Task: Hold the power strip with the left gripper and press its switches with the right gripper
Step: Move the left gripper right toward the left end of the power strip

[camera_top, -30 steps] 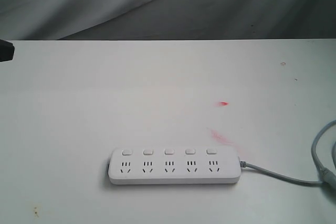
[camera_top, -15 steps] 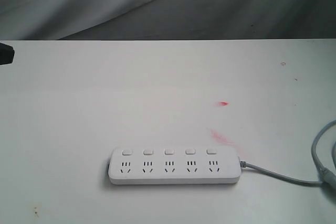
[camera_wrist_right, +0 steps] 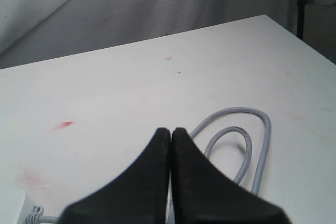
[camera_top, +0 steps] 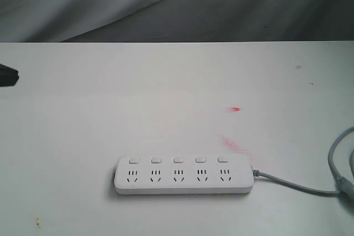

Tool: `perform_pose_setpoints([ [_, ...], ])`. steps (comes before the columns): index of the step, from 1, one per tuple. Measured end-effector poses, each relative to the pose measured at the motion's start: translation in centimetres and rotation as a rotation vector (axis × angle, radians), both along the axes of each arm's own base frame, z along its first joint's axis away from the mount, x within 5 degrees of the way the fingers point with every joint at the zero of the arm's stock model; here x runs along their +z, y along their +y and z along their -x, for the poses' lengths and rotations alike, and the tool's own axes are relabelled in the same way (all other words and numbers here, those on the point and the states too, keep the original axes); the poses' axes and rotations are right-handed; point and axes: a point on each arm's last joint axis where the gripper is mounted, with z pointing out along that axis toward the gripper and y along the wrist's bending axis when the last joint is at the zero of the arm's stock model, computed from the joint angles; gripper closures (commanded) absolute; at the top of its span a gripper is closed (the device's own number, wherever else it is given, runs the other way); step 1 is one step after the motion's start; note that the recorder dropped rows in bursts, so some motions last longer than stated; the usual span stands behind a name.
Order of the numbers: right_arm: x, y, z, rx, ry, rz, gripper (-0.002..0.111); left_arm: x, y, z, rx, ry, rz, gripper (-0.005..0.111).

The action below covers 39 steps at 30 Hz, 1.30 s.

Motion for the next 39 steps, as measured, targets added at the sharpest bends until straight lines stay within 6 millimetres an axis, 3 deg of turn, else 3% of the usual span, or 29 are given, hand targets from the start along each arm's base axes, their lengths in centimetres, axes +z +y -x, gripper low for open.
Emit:
perform_pose_setpoints([
  [7,0.0,0.0,0.0,0.0,0.0,0.0,0.108,-5.4,-0.3,-2.2,-0.145,0.213,-0.048,0.106],
  [12,0.0,0.0,0.0,0.0,0.0,0.0,0.108,-7.6,-1.4,-3.2,-0.209,0.285,-0.048,0.102],
  [16,0.0,0.0,0.0,0.0,0.0,0.0,0.108,-9.0,-2.6,-3.6,-0.284,0.326,-0.103,0.083],
  [22,0.0,0.0,0.0,0.0,0.0,0.0,0.108,-9.3,-4.8,-3.6,-0.376,0.335,-0.131,0.043],
  [26,0.0,0.0,0.0,0.0,0.0,0.0,0.108,-9.5,-6.0,-3.6,-0.42,0.34,-0.135,0.027],
  [32,0.0,0.0,0.0,0.0,0.0,0.0,0.108,-10.8,-8.0,-3.9,-0.477,0.357,-0.155,0.025],
  [39,0.0,0.0,0.0,0.0,0.0,0.0,0.108,-12.9,-8.6,-4.7,-0.471,0.402,-0.142,0.025],
])
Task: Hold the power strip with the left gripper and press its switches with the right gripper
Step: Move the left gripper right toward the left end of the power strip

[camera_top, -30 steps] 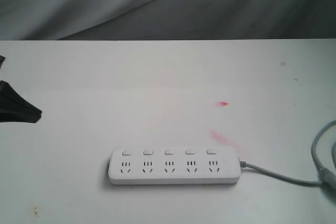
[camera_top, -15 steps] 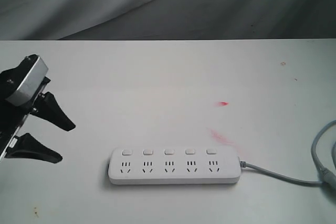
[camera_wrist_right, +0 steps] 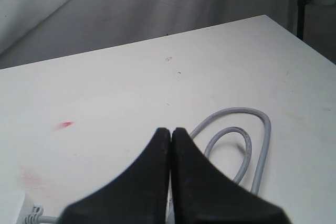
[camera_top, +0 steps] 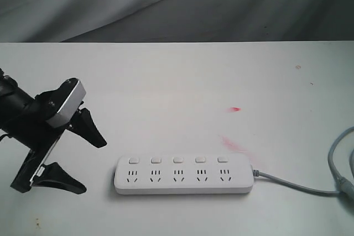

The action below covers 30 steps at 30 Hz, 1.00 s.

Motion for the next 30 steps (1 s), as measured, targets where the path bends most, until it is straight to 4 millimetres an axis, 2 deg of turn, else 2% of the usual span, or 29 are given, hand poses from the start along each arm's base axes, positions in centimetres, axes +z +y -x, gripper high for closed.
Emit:
perform_pose_setpoints([
  [7,0.0,0.0,0.0,0.0,0.0,0.0,0.108,-1.1,-0.1,-0.9,0.057,0.009,0.016,0.023],
  [13,0.0,0.0,0.0,0.0,0.0,0.0,0.108,-0.9,-0.5,-2.1,0.058,-0.012,0.029,0.022],
  [19,0.0,0.0,0.0,0.0,0.0,0.0,0.108,-0.8,-0.6,-2.1,0.059,-0.01,0.034,0.022],
  [21,0.0,0.0,0.0,0.0,0.0,0.0,0.108,-0.8,-0.6,-2.1,0.061,-0.007,0.042,0.017],
  [22,0.0,0.0,0.0,0.0,0.0,0.0,0.108,-0.7,-0.6,-2.1,0.062,-0.004,0.048,0.01],
  [24,0.0,0.0,0.0,0.0,0.0,0.0,0.108,-0.8,-0.8,-2.1,0.077,0.01,0.076,0.006],
  [30,0.0,0.0,0.0,0.0,0.0,0.0,0.108,-2.8,-1.3,-2.9,0.155,0.089,0.146,0.006],
])
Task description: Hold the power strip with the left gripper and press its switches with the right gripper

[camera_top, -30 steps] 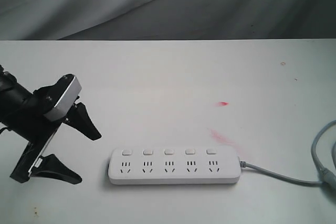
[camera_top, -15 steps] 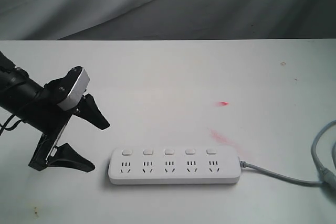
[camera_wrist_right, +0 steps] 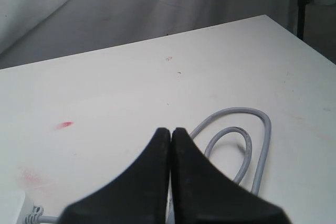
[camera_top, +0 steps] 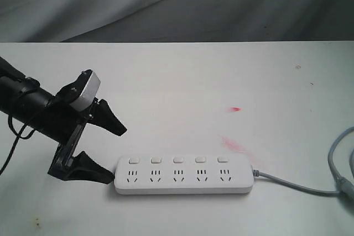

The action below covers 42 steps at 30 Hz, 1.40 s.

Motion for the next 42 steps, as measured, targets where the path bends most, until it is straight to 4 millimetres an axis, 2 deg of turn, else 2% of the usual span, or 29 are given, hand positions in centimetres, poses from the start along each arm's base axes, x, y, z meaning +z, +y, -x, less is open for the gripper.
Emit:
perform_pose_setpoints([
  [4,0.0,0.0,0.0,0.0,0.0,0.0,0.108,-2.3,-0.4,-0.5,0.027,0.027,-0.038,0.006],
  [6,0.0,0.0,0.0,0.0,0.0,0.0,0.108,-2.8,-0.8,-0.4,0.019,0.034,-0.046,0.006],
  [13,0.0,0.0,0.0,0.0,0.0,0.0,0.108,-3.4,-2.0,-0.3,0.009,0.055,-0.032,0.006],
  [18,0.0,0.0,0.0,0.0,0.0,0.0,0.108,-4.3,-2.0,-0.4,0.022,0.079,-0.034,0.006],
  [36,0.0,0.0,0.0,0.0,0.0,0.0,0.108,-4.5,-1.9,-0.7,0.056,0.06,-0.054,0.007],
  [39,0.0,0.0,0.0,0.0,0.0,0.0,0.108,-4.5,-1.9,-0.7,0.048,0.059,-0.06,0.012],
  [42,0.0,0.0,0.0,0.0,0.0,0.0,0.108,-4.6,-1.8,-0.6,0.035,0.056,-0.073,0.026],
])
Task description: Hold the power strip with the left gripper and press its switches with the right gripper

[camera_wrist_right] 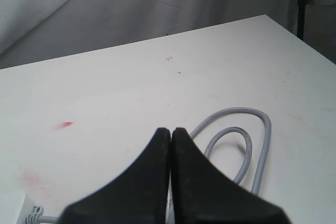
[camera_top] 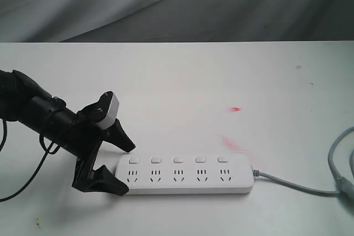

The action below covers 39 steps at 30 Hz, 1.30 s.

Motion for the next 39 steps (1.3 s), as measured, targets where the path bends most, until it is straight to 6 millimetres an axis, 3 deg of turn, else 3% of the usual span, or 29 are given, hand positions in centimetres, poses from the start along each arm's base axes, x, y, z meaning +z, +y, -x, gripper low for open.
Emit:
perform_pose_setpoints([
  [4,0.0,0.0,0.0,0.0,0.0,0.0,0.108,-0.03,0.04,0.11,-0.015,0.002,-0.005,0.047],
  [8,0.0,0.0,0.0,0.0,0.0,0.0,0.108,-0.05,0.06,0.13,-0.018,0.002,-0.007,0.056],
  [39,0.0,0.0,0.0,0.0,0.0,0.0,0.108,-0.05,0.06,0.13,-0.018,0.002,-0.007,0.057],
])
